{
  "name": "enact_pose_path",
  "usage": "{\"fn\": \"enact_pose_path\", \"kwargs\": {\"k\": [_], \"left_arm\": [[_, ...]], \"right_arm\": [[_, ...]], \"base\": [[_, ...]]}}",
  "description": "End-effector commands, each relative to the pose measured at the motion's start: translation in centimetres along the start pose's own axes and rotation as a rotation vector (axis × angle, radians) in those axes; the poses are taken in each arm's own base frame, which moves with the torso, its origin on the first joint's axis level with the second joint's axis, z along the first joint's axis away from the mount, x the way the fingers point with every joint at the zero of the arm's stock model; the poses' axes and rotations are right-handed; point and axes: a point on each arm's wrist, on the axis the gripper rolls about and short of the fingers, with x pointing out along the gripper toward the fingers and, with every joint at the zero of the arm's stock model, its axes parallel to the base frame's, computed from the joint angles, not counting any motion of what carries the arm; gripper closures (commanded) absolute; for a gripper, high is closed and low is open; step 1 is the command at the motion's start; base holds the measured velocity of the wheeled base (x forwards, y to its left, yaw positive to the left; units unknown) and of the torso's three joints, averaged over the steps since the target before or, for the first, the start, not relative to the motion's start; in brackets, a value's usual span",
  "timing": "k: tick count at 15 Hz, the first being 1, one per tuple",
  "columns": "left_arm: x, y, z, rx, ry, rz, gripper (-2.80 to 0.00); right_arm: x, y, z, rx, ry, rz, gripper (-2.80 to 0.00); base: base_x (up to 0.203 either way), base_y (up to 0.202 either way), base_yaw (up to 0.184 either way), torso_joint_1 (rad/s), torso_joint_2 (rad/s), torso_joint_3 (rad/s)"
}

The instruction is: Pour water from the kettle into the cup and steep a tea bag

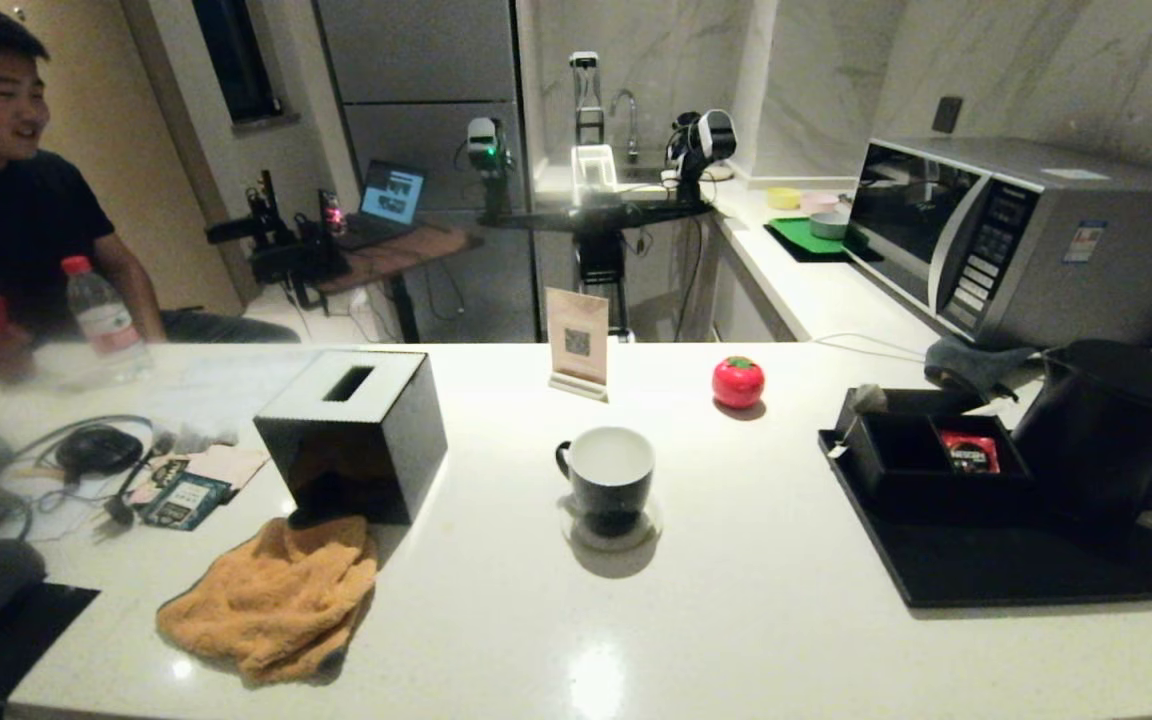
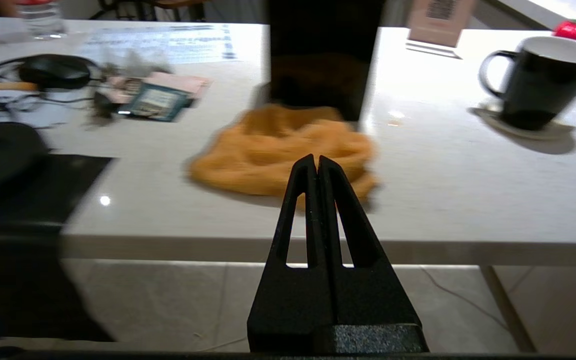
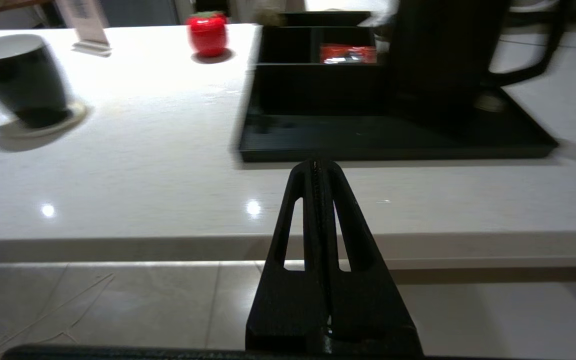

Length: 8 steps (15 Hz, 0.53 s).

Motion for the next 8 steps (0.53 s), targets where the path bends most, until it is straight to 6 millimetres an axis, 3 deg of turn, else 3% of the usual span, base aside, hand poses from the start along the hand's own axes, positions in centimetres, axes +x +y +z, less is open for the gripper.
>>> {"fn": "enact_pose_path", "kwargs": {"k": [1, 8], "left_arm": [[0.0, 0.0, 0.0, -0.001, 0.0, 0.0, 0.0], [0.0, 0.0, 0.0, -0.001, 0.0, 0.0, 0.0]], "right_arm": [[0.01, 0.0, 0.01, -0.001, 0.0, 0.0, 0.0], [0.01, 0.0, 0.01, 0.0, 0.0, 0.0, 0.0]], "base": [[0.0, -0.198, 0.002, 0.003, 0.0, -0.001], [0.0, -0.193, 0.0, 0.001, 0.0, 0.003]]}}
